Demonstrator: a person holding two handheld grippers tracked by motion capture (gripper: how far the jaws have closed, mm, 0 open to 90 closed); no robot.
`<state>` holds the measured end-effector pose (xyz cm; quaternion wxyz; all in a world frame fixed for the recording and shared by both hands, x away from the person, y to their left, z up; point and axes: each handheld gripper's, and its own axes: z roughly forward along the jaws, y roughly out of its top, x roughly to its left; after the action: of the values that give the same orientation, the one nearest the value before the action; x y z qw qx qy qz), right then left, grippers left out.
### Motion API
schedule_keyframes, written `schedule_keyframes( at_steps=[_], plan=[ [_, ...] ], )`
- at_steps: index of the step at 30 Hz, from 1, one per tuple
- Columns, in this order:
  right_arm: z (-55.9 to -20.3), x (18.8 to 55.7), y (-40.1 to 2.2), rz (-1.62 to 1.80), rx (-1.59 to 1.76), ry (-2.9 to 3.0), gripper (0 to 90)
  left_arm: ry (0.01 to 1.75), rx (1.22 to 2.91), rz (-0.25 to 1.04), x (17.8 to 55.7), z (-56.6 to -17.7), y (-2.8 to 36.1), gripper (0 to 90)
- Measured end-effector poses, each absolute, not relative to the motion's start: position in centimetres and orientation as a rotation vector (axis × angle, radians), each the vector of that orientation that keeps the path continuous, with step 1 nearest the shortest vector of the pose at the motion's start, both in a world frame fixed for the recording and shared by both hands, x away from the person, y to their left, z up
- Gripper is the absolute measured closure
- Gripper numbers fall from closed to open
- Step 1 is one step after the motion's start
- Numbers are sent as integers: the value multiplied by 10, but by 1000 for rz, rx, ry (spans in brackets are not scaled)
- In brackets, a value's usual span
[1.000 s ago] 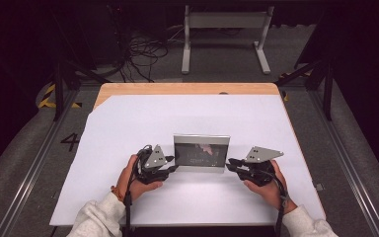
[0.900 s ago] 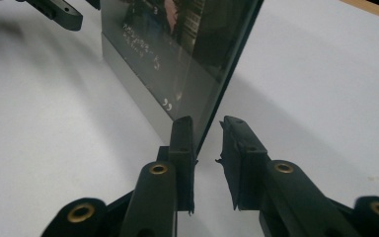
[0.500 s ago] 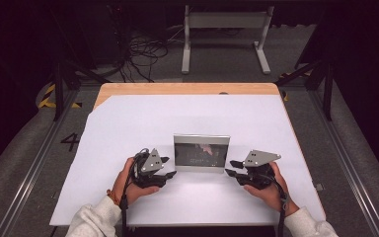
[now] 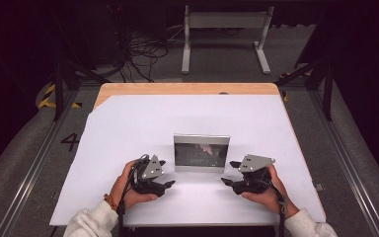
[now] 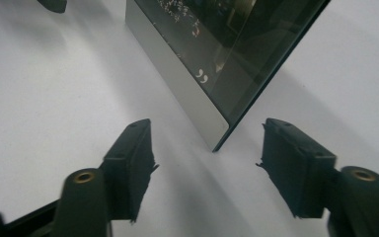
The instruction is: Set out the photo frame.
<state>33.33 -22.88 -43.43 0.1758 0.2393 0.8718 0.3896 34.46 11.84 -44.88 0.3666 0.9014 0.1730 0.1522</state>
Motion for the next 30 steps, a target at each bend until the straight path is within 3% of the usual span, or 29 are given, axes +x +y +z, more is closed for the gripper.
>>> schedule_keyframes(
  at_steps=[2, 14, 30],
  plan=[
    [-433, 332, -228, 1106, 662, 2472, 278, 453, 2315, 408, 342, -449, 120, 227],
    [-441, 325, -234, 1062, 650, 2490, 159, 495, 2288, 362, 336, -455, 125, 86],
    [-448, 321, -235, 1081, 621, 2496, 61, 478, 2278, 324, 335, -461, 125, 48]
  ],
)
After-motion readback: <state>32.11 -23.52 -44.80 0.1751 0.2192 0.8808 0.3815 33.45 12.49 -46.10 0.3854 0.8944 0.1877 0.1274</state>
